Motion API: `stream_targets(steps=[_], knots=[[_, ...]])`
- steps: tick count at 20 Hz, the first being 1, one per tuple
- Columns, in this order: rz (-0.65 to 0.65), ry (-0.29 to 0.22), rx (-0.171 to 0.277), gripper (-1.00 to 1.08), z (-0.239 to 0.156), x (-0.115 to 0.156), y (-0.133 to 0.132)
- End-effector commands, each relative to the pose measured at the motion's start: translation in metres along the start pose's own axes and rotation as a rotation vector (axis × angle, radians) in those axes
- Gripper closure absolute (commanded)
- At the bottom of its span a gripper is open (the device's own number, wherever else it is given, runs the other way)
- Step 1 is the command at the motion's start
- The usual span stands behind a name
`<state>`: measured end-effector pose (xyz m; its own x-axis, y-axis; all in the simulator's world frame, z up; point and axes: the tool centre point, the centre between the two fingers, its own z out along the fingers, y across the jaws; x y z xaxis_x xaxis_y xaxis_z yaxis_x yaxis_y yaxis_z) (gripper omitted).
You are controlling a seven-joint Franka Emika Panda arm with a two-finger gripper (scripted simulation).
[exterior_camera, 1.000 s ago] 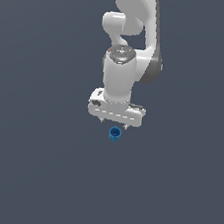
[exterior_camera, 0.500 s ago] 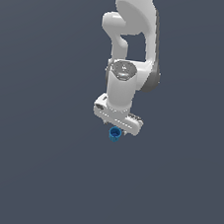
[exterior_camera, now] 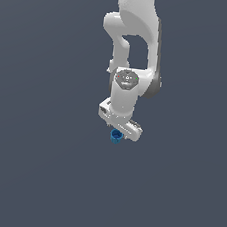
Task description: Pick up the object and move it to a goal position.
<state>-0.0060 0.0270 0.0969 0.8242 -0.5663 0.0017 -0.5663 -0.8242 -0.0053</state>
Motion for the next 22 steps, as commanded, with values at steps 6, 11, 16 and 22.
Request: stream_targets(steps=[6,11,16,22], knots=[[0.039,-0.002,-0.005,-0.92,0.007,-0.002,0.001],[0.036,-0.002,-0.005,-0.92,0.012,-0.002,0.001],[0.038,-0.002,-0.005,-0.92,0.036,-0.003,0.002],[0.039,-0.002,-0.005,-0.92,0.056,-0.003,0.001]])
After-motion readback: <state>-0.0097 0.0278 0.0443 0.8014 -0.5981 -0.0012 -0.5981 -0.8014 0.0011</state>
